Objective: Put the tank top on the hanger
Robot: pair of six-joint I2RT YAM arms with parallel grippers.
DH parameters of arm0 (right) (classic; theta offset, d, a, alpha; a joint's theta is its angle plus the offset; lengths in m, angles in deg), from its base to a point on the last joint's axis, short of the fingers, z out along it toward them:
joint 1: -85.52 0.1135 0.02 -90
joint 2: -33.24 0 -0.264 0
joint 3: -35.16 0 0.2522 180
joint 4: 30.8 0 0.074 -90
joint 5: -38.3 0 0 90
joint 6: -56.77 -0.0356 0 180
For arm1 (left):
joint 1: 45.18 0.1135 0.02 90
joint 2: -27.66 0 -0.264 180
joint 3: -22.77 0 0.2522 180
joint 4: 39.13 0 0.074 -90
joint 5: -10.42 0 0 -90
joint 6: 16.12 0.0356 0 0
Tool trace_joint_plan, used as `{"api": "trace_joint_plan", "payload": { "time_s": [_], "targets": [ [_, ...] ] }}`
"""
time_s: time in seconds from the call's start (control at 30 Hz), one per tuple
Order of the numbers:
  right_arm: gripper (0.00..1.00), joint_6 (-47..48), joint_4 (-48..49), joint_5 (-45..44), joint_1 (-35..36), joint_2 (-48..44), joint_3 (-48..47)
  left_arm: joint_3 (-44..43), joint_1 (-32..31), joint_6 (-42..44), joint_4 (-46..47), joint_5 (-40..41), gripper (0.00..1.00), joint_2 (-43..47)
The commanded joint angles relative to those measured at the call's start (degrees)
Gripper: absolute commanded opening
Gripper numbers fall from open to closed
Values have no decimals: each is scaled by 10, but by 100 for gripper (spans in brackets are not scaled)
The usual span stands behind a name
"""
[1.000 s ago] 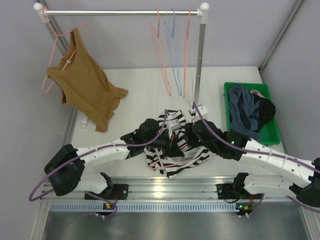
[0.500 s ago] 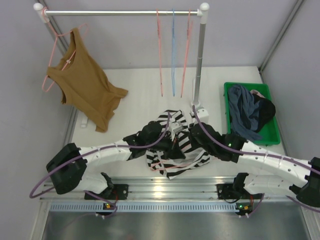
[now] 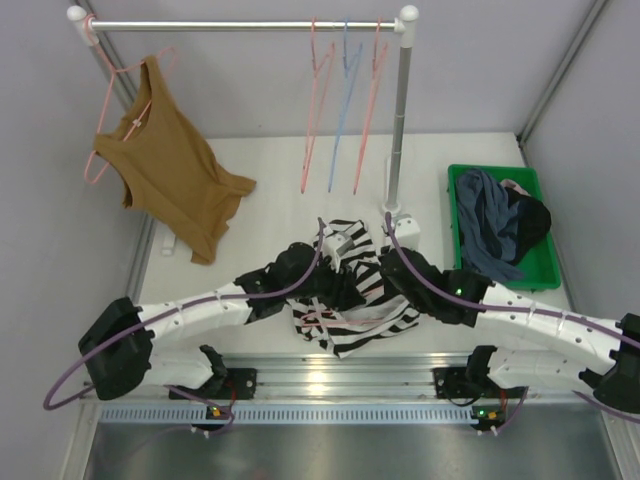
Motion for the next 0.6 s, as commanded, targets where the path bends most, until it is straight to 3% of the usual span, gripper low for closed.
{"api": "trace_joint_plan", "payload": {
  "time_s": [0.0,0.1,0.23,0.57],
  "targets": [
    [0,-5,-2,-18,13,-12,1,-24,2,-22,-46,121,43,51],
    [0,-7,-5,-23,17,-15,0,-30,3,-61,-124,214,47,84],
    [0,-8,-10,-25,19,-14,-2,-55,3,-86,-224,268,50,86],
    [0,-8,-12,-23,33,-11,-5,-128,3,-144,-356,292,52,36]
  ]
}}
